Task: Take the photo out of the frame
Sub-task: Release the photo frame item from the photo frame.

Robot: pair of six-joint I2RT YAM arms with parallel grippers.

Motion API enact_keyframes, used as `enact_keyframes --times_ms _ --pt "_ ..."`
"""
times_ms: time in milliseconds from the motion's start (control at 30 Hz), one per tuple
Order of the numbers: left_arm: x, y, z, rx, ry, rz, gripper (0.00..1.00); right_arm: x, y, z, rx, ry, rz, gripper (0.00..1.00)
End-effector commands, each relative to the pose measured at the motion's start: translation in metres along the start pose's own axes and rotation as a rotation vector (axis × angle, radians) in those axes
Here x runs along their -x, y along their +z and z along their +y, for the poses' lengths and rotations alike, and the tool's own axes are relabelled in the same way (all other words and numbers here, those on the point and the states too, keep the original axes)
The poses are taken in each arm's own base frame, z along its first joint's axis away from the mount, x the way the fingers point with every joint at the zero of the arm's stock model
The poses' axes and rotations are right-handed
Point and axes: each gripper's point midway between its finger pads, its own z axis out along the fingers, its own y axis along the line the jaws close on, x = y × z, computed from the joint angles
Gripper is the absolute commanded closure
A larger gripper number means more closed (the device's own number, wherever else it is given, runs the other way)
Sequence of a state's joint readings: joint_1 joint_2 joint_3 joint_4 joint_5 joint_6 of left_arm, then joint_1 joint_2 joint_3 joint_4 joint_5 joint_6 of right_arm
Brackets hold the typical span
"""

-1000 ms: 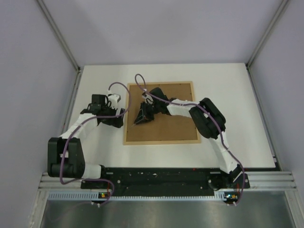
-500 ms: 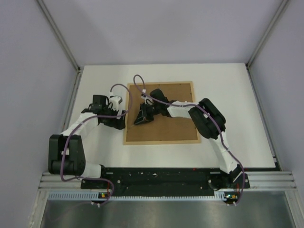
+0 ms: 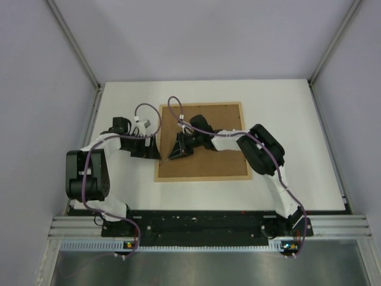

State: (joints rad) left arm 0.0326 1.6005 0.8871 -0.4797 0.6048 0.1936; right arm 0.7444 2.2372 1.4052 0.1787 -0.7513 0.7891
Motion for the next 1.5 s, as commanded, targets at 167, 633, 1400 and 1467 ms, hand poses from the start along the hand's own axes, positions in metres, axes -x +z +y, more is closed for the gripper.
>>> enact_keyframes --times_ms 167,633,1400,1467 --pt "0.015 0.005 -0.016 -0.176 -0.094 -0.014 0.05 -0.008 0.003 0.003 -0.015 -0.002 -0.008 1.0" --pt "0.014 0.005 -0.029 -0.327 -0.166 -0.001 0.15 -0.015 0.018 0.005 0.015 0.019 -0.003 1.0" --pt "0.013 0.003 -0.034 -0.347 -0.184 -0.003 0.35 -0.006 0.05 0.032 -0.029 -0.04 -0.002 1.0" --pt "0.013 0.004 -0.034 -0.342 -0.184 0.0 0.35 0.002 0.05 0.034 -0.052 -0.053 -0.013 1.0"
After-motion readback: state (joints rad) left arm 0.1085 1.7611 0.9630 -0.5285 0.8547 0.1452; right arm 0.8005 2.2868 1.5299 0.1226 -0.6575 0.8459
